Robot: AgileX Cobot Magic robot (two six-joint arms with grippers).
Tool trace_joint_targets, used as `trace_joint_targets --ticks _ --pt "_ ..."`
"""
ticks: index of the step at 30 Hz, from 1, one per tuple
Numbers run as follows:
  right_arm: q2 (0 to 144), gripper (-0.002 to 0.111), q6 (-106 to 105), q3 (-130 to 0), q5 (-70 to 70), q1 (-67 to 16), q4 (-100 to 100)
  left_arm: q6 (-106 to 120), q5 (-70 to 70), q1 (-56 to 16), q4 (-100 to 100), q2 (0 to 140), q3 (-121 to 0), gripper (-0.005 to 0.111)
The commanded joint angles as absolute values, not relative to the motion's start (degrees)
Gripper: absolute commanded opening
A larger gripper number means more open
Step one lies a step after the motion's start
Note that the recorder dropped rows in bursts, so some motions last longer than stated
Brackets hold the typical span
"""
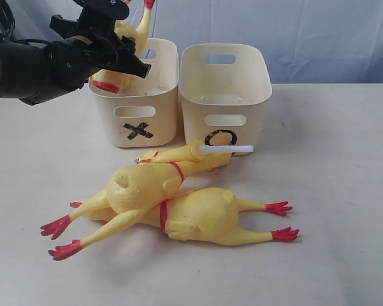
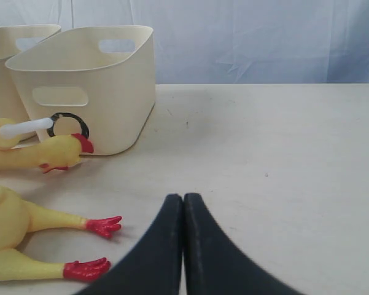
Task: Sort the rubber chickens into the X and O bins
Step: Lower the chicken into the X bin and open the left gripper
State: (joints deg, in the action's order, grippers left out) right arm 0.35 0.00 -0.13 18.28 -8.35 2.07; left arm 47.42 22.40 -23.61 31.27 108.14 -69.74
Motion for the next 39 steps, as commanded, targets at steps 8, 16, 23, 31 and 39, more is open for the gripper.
trace_joint_targets --ticks 8,16,23,31,39 --pt "0.00 -0.001 0.00 0.00 17.85 -8.04 2.04 47.17 23.23 -23.57 31.26 109.07 -70.14 0.015" --pt "0.00 -0.001 0.00 0.00 17.85 -8.04 2.04 46.88 25.52 -23.57 31.26 109.33 -70.14 0.036" --pt "0.00 -0.001 0.00 0.00 17.85 -8.04 2.04 46.88 25.52 -23.57 31.38 109.33 -70.14 0.049" --pt "0.00 -0.001 0.00 0.00 17.85 -8.04 2.04 44.91 25.52 -23.57 31.92 109.33 -70.14 0.067" --pt "0.00 -0.001 0.00 0.00 17.85 -8.04 2.04 44.91 25.40 -23.57 32.98 109.33 -70.14 0.073"
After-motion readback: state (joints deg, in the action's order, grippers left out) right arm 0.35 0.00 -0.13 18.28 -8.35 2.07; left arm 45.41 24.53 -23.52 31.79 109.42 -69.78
